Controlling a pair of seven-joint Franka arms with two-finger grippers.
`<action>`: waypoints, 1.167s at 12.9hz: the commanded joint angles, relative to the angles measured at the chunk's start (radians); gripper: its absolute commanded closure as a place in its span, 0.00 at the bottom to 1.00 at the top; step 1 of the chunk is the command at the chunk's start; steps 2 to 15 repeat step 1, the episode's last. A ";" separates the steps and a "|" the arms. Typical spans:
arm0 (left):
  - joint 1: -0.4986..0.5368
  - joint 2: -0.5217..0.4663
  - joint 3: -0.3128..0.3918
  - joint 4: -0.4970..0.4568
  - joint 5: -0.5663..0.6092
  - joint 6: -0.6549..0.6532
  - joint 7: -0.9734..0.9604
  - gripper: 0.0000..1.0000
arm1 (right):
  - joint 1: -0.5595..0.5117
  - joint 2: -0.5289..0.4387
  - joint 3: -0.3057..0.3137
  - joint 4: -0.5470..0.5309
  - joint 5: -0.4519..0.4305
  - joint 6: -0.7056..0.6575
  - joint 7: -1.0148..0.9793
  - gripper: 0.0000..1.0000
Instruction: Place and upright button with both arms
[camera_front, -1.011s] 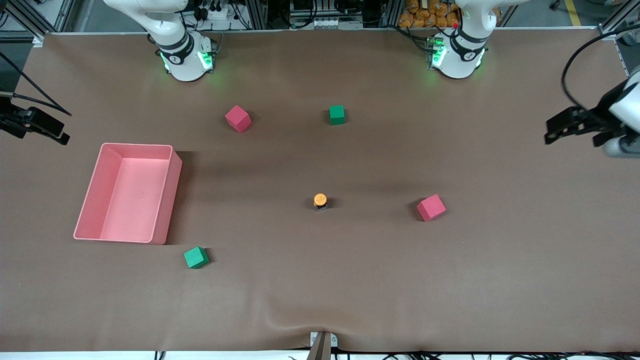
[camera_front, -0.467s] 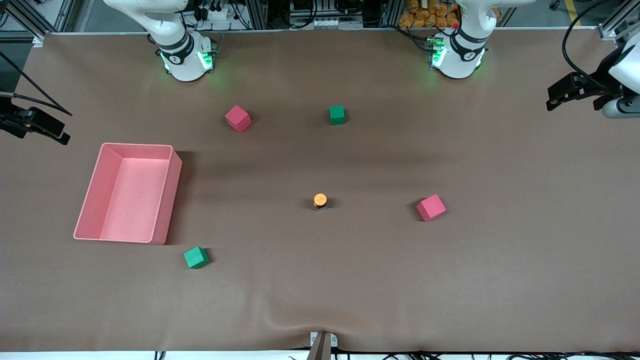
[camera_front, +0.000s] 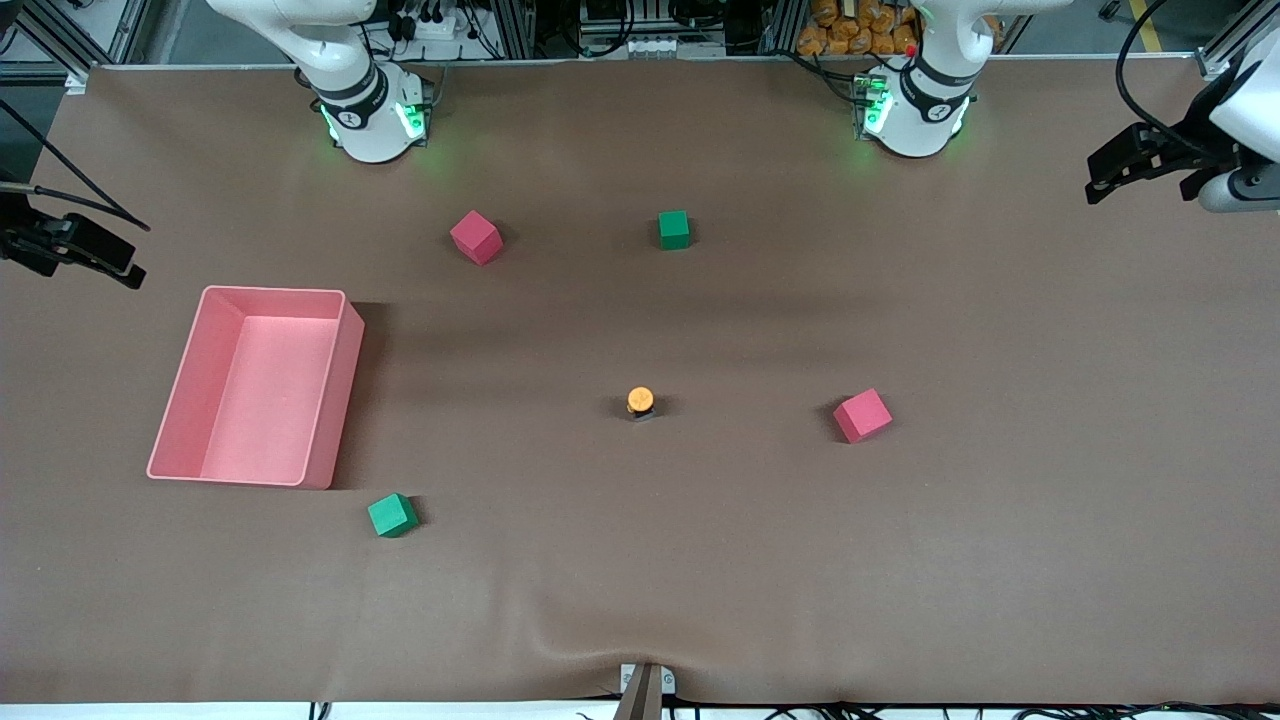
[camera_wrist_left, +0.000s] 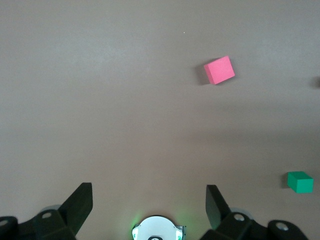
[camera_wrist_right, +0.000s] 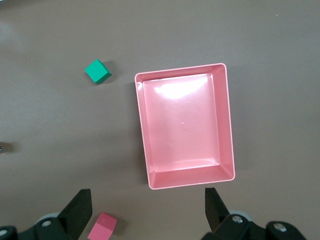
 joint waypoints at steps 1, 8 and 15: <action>0.007 -0.007 -0.004 0.014 0.003 -0.011 0.011 0.00 | -0.006 -0.029 0.009 -0.030 -0.018 0.002 -0.004 0.00; 0.007 -0.007 -0.004 0.014 0.003 -0.011 0.011 0.00 | -0.006 -0.029 0.009 -0.030 -0.018 0.002 -0.004 0.00; 0.007 -0.007 -0.004 0.014 0.003 -0.011 0.011 0.00 | -0.006 -0.029 0.009 -0.030 -0.018 0.002 -0.004 0.00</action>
